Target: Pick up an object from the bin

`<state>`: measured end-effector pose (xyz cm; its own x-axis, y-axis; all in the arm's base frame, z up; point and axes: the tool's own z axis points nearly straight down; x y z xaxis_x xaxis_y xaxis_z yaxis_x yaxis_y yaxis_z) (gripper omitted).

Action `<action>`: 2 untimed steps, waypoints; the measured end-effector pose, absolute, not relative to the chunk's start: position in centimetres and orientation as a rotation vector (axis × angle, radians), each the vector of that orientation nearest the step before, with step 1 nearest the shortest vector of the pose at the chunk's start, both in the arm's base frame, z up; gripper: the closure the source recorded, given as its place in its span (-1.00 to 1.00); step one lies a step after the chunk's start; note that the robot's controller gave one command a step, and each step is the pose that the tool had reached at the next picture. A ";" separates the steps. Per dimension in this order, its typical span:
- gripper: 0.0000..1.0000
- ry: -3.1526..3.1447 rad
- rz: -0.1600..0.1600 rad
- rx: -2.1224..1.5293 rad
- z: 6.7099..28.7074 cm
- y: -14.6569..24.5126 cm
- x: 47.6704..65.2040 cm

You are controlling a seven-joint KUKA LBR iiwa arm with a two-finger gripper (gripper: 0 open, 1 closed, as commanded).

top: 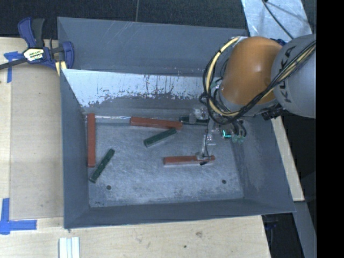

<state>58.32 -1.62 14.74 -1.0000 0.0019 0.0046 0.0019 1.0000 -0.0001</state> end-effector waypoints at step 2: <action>1.00 -3.146 0.000 -0.047 7.2 -4.5 54.6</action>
Offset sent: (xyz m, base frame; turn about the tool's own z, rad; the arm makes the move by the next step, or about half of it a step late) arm -0.0386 -0.0276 -0.0766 0.0266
